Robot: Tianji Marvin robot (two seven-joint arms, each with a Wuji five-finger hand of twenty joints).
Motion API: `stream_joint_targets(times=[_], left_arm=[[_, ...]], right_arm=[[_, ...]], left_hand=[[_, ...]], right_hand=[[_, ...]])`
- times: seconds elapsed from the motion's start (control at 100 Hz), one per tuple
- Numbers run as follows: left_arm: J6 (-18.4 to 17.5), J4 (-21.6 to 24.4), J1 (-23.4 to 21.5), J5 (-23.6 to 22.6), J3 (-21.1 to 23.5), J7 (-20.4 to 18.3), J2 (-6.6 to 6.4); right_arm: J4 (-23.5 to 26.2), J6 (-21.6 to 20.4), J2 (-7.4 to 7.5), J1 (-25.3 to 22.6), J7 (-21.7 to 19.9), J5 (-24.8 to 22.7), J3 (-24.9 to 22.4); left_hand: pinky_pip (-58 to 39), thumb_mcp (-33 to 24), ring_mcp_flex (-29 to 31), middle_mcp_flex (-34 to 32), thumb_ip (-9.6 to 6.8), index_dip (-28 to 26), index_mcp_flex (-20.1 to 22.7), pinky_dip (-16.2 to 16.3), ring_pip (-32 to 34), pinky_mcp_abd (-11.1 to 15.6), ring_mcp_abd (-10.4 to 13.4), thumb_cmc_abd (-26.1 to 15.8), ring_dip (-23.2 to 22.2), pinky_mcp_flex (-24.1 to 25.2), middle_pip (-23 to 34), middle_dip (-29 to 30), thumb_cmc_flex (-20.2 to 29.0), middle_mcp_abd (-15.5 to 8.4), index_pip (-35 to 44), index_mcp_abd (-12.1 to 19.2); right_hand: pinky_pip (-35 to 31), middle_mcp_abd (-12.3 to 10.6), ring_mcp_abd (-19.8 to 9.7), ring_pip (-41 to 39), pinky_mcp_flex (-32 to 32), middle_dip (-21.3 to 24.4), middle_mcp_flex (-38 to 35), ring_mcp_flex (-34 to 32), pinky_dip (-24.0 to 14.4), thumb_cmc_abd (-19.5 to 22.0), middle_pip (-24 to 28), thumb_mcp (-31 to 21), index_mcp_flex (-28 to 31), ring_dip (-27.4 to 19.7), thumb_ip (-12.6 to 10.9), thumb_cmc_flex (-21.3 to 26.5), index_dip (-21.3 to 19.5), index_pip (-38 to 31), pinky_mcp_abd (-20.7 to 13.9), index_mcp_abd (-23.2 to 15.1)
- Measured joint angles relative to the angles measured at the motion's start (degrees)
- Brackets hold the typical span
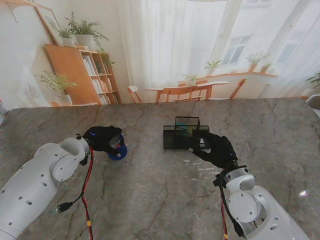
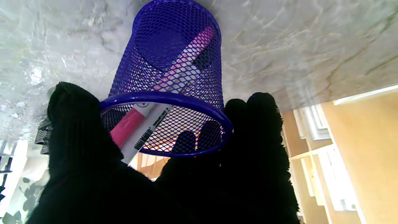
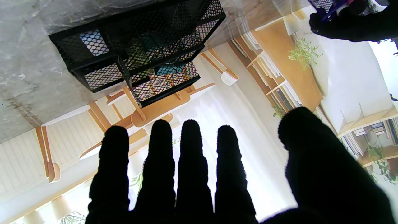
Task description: Organize desk stationery
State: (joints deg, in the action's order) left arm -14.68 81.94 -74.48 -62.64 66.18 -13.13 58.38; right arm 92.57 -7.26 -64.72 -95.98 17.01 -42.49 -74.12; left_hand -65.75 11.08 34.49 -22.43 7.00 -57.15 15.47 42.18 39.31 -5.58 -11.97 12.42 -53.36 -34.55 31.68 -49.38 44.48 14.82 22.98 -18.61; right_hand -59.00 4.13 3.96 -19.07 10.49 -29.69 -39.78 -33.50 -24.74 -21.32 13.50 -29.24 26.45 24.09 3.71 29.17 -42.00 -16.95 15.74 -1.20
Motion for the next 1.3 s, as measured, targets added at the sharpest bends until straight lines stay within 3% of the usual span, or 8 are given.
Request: stream_joint_targets(times=[0.22,0.38,0.58,0.74,1.11,1.19,1.3], left_arm=[[-1.55,1.71,-2.14,-1.17,2.43,-0.51,-0.79],[-6.65,2.42,-2.51,-3.66,5.22,-3.56,-0.9],[-5.42,3.04,-3.52,-4.06,5.97,-2.85,-1.47],[-9.05,3.13,-3.78,-5.04,7.6,-3.9,-1.56],[-11.17,5.61,-6.82,-6.86,12.13,-5.91,-1.85],[-11.92,6.3,-7.65,-7.65,13.15,-6.09,-1.96],[-12.43,7.17,-8.55,-8.88,14.17,-6.23,-2.12]], right_arm=[[-0.18,-0.38,-0.01,0.12,-0.07,0.51,0.28],[-0.25,-0.53,-0.03,0.16,-0.12,0.48,0.29],[-0.29,-0.49,-0.05,0.21,-0.08,0.53,0.39],[-0.29,-0.49,-0.07,0.17,-0.02,0.43,0.29],[-0.16,-0.37,-0.08,-0.14,0.16,-0.11,-0.17],[-0.14,-0.33,-0.08,-0.21,0.18,-0.2,-0.24],[-0.14,-0.32,-0.08,-0.25,0.19,-0.27,-0.27]], left_hand=[[2.06,0.48,1.16,-0.59,0.06,0.63,0.62,-0.58,0.01,0.27,0.01,0.03,0.04,-2.05,0.0,0.84,0.43,0.09,0.55,0.05],[3.94,0.48,2.35,-1.74,0.07,0.63,1.97,-0.63,-0.52,0.4,0.01,1.27,0.26,-3.54,0.01,1.43,0.46,0.08,0.56,0.36],[6.56,0.48,3.03,-2.92,0.05,0.66,2.81,-0.63,-0.93,0.48,0.01,2.3,0.74,-4.62,-1.37,-1.18,0.47,-0.07,0.54,0.55],[7.8,0.48,3.03,-3.43,0.05,1.39,2.97,-0.63,-0.94,0.65,0.01,2.45,0.75,-4.88,-2.79,-2.8,0.54,-0.1,0.54,0.66],[10.72,0.48,4.44,-5.32,0.09,2.96,5.11,-0.47,-2.35,0.91,0.03,3.67,1.36,-7.12,-4.59,-2.81,0.69,-0.43,-0.9,1.27],[11.97,0.48,4.86,-5.9,0.09,3.08,5.58,1.52,-2.41,1.14,0.04,3.83,1.36,-7.86,-5.1,-3.37,0.69,-0.51,-0.9,1.31],[11.98,0.48,4.96,-6.07,0.09,3.63,5.71,1.64,-2.41,1.26,0.13,4.27,1.36,-8.01,-5.31,-3.73,0.73,-0.8,-0.9,1.79]], right_hand=[[-0.01,0.01,0.0,-0.01,0.0,0.0,-0.01,0.0,0.0,0.63,0.0,-0.01,0.0,0.0,0.0,0.0,0.0,0.0,0.0,0.01],[-0.01,0.02,0.0,-0.02,0.0,0.0,-0.01,0.0,0.0,0.63,0.0,-0.01,0.04,0.0,0.0,0.0,-0.01,0.0,0.0,0.01],[-0.01,0.05,0.01,-0.16,0.0,0.0,-0.02,0.0,0.0,0.64,0.0,-0.01,0.72,0.01,0.0,0.0,-0.01,-0.48,0.03,0.11],[-0.01,0.06,0.02,-0.18,0.0,0.0,-0.02,0.0,0.0,0.65,0.0,-0.01,0.8,0.01,0.0,0.0,-0.01,-0.56,0.04,0.13],[-0.01,0.1,0.03,-0.25,0.0,0.0,-0.03,-0.01,-0.01,0.69,0.0,0.63,1.37,0.05,-0.01,0.0,-0.02,-0.69,0.05,0.27],[-0.01,0.17,0.04,-0.25,0.0,-0.01,-0.03,-0.01,-0.03,0.7,0.0,0.63,1.37,0.06,-0.01,0.0,-0.02,-0.69,0.06,0.27],[-0.01,0.31,0.04,-0.26,0.0,-0.01,-0.03,-0.01,-0.26,1.34,0.0,0.63,1.38,0.08,-0.01,0.0,-0.02,-0.69,0.05,0.27]])
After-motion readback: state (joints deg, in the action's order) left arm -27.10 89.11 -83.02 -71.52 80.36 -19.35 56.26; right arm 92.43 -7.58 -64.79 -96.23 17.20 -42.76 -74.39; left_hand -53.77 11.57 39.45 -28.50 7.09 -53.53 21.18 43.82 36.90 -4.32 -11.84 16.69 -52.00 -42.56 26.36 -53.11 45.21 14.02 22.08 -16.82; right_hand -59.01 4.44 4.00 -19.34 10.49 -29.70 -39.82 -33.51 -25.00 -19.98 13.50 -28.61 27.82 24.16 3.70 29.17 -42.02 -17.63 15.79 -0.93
